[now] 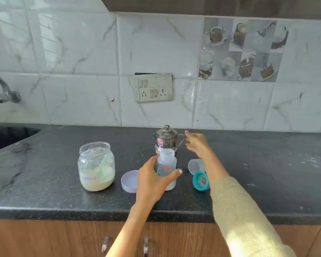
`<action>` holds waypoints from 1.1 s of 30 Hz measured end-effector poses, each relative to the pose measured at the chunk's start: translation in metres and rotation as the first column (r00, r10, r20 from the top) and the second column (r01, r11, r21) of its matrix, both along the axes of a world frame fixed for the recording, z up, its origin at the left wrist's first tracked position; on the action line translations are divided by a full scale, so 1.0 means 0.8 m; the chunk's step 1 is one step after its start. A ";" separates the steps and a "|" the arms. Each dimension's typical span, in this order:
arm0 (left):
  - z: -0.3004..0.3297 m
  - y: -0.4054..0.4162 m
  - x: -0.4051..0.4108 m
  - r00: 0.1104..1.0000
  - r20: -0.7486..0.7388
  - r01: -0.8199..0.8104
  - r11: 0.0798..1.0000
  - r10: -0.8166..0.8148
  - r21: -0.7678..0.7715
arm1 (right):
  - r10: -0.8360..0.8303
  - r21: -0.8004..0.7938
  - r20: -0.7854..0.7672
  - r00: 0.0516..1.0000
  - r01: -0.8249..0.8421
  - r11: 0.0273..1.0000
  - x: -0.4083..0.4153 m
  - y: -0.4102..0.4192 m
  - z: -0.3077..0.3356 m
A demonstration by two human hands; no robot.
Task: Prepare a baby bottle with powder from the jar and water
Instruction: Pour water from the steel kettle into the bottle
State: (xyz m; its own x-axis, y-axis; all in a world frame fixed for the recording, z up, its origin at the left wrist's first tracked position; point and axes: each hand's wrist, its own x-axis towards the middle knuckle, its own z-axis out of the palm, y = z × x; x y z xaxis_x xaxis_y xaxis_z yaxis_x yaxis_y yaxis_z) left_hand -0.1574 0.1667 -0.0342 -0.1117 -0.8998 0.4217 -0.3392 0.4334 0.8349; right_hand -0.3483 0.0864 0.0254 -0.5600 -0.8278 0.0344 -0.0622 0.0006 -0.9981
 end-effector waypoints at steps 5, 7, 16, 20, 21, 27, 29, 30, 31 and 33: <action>0.000 -0.004 -0.002 1.000 0.006 -0.015 1.000 0.015 0.003 | 0.153 0.053 0.027 0.988 -0.155 0.987 -0.005 -0.031 -0.001; 0.000 -0.006 -0.003 1.000 0.015 -0.025 1.000 0.025 0.011 | 0.187 0.070 0.000 0.982 -0.187 0.980 -0.004 -0.038 -0.002; 0.003 -0.001 -0.001 1.000 0.011 -0.011 1.000 0.011 0.030 | 0.308 0.055 -0.052 0.950 -0.305 0.951 -0.012 -0.043 -0.008; 0.005 0.002 0.000 1.000 0.018 -0.018 0.999 0.017 0.045 | 0.355 0.055 -0.044 0.934 -0.353 0.934 -0.013 -0.043 -0.006; 0.005 0.002 0.001 1.000 0.016 -0.018 0.999 0.017 0.048 | 0.353 0.048 -0.030 0.935 -0.351 0.935 -0.012 -0.042 -0.006; 0.008 0.006 0.003 1.000 -0.012 -0.012 0.999 0.012 0.051 | 0.328 0.022 0.045 0.944 -0.329 0.944 -0.011 -0.042 -0.006; 0.008 0.008 0.004 1.000 -0.023 -0.008 0.999 0.010 0.050 | 0.310 0.017 0.060 0.949 -0.312 0.950 -0.010 -0.042 -0.007; 0.008 0.009 0.004 1.000 -0.027 -0.007 0.999 0.008 0.051 | 0.296 0.011 0.065 0.953 -0.297 0.955 -0.009 -0.042 -0.008; 0.008 0.009 0.004 1.000 -0.031 -0.004 0.999 0.006 0.051 | 0.284 0.008 0.069 0.956 -0.285 0.959 -0.008 -0.042 -0.009; 0.009 0.010 0.005 0.999 -0.036 0.000 0.999 0.001 0.047 | 0.275 0.005 0.084 0.958 -0.276 0.961 -0.007 -0.041 -0.010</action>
State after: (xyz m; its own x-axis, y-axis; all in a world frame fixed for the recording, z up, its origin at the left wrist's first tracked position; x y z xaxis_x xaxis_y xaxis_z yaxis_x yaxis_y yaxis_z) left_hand -0.1537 0.1745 -0.0270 -0.0965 -0.9188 0.3828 -0.3084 0.3933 0.8661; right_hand -0.3542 0.0533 0.0174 -0.3106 -0.9504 -0.0166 0.0190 0.0112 -0.9998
